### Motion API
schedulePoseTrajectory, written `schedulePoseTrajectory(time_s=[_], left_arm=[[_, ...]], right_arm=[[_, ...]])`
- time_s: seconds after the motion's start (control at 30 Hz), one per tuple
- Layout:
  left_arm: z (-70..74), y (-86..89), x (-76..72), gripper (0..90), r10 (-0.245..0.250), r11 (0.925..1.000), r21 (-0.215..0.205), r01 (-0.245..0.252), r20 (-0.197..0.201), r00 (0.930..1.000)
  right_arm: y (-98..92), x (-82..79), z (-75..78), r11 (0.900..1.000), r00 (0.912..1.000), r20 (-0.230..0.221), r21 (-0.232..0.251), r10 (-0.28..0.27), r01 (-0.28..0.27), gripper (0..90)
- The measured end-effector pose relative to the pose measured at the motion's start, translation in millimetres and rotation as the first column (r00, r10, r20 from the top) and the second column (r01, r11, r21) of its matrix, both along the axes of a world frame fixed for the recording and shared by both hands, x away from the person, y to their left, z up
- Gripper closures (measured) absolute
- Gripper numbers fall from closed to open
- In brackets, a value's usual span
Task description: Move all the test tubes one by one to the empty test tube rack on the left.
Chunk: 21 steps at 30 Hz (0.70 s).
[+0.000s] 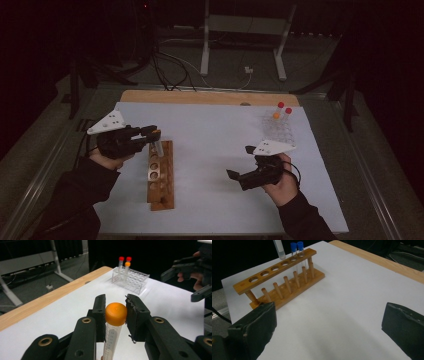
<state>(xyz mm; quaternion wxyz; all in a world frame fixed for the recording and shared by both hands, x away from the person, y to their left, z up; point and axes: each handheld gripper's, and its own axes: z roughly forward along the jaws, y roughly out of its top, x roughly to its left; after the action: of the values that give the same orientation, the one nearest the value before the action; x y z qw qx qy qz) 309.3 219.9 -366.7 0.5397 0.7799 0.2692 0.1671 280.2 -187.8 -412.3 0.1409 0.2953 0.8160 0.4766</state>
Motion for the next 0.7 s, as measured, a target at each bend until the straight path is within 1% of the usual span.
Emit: schedulePoseTrajectory(time_s=[0.1, 0.13, 0.17, 0.2, 0.37, 0.43, 0.5, 0.63, 0.7], left_arm=[[-5.0, 6.3, 0.6, 71.9, 0.021, 0.9998, 0.000, -0.021, -0.006, 0.9998], [-7.2, 8.2, 1.0, 71.9, 0.024, 0.9997, -0.007, -0.024, -0.014, 0.9996], [-9.9, 10.1, 1.0, 71.9, 0.039, 0.9992, 0.003, -0.039, -0.007, 0.9992], [-11.8, 11.1, 1.2, 71.9, 0.040, 0.9992, -0.001, -0.040, -0.010, 0.9991], [-27.4, 16.1, 2.6, 71.9, 0.067, 0.9977, -0.001, -0.067, -0.024, 0.9974], [-33.7, 17.2, 3.0, 71.9, 0.068, 0.9976, -0.004, -0.069, -0.036, 0.9970], [-40.9, 16.9, 2.9, 71.9, 0.073, 0.9973, 0.005, -0.073, -0.045, 0.9963], [-54.9, 15.5, 3.2, 71.9, 0.074, 0.9972, 0.008, -0.074, -0.068, 0.9949], [-59.5, 15.1, 4.0, 71.9, 0.075, 0.9971, 0.020, -0.074, -0.074, 0.9944]], right_arm=[[0.3, -0.1, -0.1, 1.000, 1.0000, -0.001, -0.004, 0.000, 0.000, 0.0], [0.3, 0.0, -0.2, 1.000, 1.0000, -0.002, -0.003, 0.002, -0.002, 0.0], [0.2, 0.1, -0.2, 1.000, 1.0000, -0.001, -0.004, 0.002, -0.002, 0.0], [0.1, 0.3, -0.4, 1.000, 1.0000, -0.001, -0.007, 0.000, 0.000, 0.0], [0.1, 0.2, -0.5, 1.000, 1.0000, -0.004, -0.007, 0.002, -0.002, 0.0], [0.4, -0.2, -0.4, 1.000, 1.0000, -0.005, -0.008, 0.006, -0.006, 0.0], [0.6, -0.3, -0.5, 1.000, 1.0000, -0.002, -0.011, 0.006, -0.006, 0.0], [-0.2, 0.2, -0.9, 1.000, 1.0000, -0.006, -0.009, 0.005, -0.005, 0.0], [-0.2, 0.2, -1.0, 1.000, 1.0000, -0.005, -0.013, 0.004, -0.004, 0.0]])
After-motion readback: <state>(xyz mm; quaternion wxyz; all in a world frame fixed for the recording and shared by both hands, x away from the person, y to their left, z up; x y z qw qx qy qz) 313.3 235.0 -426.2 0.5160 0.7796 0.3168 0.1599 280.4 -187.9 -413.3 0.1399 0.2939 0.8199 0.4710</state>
